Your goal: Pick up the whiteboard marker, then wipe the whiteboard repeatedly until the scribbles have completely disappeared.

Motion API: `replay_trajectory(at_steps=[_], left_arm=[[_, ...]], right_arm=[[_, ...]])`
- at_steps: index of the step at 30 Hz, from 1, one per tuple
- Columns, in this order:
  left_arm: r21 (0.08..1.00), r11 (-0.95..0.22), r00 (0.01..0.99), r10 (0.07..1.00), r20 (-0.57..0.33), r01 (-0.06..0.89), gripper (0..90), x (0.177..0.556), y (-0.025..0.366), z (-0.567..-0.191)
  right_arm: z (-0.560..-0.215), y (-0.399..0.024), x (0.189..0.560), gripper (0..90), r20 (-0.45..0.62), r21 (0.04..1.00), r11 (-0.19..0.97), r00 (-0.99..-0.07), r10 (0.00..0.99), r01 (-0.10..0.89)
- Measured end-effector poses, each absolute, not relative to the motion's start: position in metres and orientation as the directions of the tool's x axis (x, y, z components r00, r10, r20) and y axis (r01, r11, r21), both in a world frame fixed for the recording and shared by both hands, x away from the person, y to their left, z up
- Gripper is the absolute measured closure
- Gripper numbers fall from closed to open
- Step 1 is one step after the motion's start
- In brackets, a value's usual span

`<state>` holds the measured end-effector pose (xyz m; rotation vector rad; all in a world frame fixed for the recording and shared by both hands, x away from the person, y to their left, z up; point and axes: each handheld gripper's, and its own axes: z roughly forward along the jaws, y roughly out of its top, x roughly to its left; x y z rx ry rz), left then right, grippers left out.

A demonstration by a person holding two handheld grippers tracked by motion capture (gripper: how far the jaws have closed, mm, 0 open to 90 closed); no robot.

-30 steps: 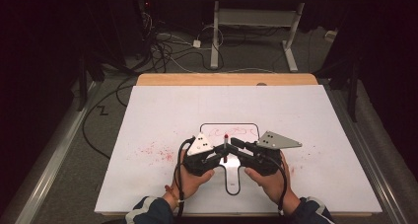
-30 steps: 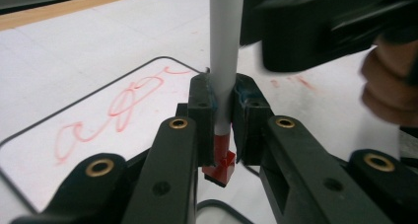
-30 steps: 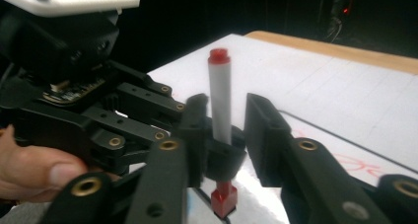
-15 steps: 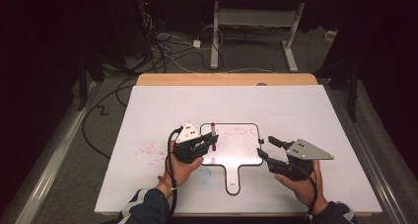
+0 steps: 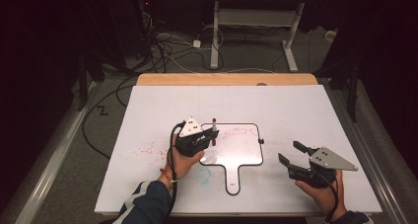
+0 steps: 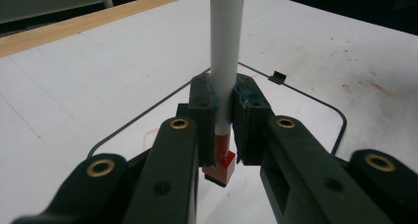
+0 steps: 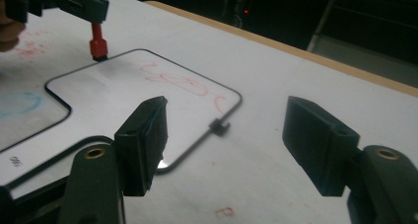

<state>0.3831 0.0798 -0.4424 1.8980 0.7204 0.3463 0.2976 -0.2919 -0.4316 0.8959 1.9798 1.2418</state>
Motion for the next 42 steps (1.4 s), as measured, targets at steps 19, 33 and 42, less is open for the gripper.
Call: replay_trajectory(at_steps=[19,33,42], left_arm=[[0.89,-0.3,0.756,0.65,-0.072,0.343,78.2,0.426,0.076,-0.45],[0.896,-0.326,0.766,0.643,-0.023,0.301,78.3,0.453,0.056,-0.467],[0.884,-0.388,0.789,0.613,0.037,0.26,78.3,0.448,0.053,-0.465]], right_arm=[[-0.453,-0.298,0.302,28.2,-0.216,0.872,0.422,-0.579,0.786,0.248],[-0.46,-0.287,0.304,28.9,-0.214,0.852,0.459,-0.633,0.744,0.251],[-0.459,-0.284,0.301,29.1,-0.221,0.848,0.473,-0.651,0.727,0.24]])
